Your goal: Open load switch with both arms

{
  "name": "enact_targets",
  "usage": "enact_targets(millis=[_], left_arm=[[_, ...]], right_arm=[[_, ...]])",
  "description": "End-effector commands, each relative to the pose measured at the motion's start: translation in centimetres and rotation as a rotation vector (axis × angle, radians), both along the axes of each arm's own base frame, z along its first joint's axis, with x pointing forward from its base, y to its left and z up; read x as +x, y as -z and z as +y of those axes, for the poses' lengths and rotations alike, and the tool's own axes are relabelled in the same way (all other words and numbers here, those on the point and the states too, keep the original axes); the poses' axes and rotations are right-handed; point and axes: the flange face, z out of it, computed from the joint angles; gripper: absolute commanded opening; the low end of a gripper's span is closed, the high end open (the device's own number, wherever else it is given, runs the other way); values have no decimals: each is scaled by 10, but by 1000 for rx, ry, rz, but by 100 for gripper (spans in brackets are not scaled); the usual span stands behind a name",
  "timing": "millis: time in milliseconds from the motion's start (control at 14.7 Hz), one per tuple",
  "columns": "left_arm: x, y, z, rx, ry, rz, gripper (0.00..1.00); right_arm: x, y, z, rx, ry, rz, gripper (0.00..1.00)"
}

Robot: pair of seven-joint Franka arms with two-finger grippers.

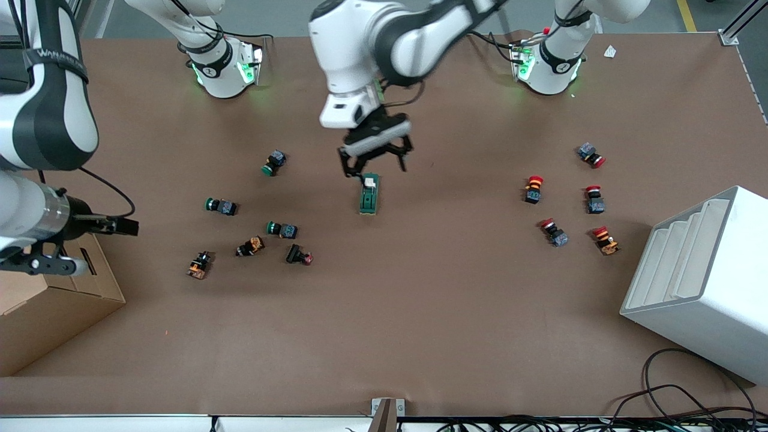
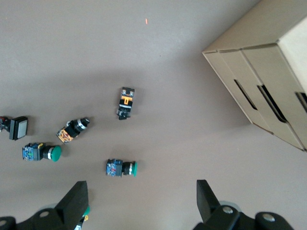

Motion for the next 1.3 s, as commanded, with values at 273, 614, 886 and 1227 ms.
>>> enact_targets(millis=[273, 614, 886, 1227], left_arm=[[80, -95, 163, 45, 92, 219, 100], [125, -141, 290, -52, 198, 312, 100], [122, -166, 366, -93, 287, 396, 100], [99, -178, 422, -109, 367, 445, 100]], right_arm=[[-34, -45, 3, 27, 17, -5, 100], [-54, -76, -16, 103, 21, 0, 100], [-67, -93, -34, 108, 8, 3, 100], [-67, -113, -32, 106, 5, -33, 100]])
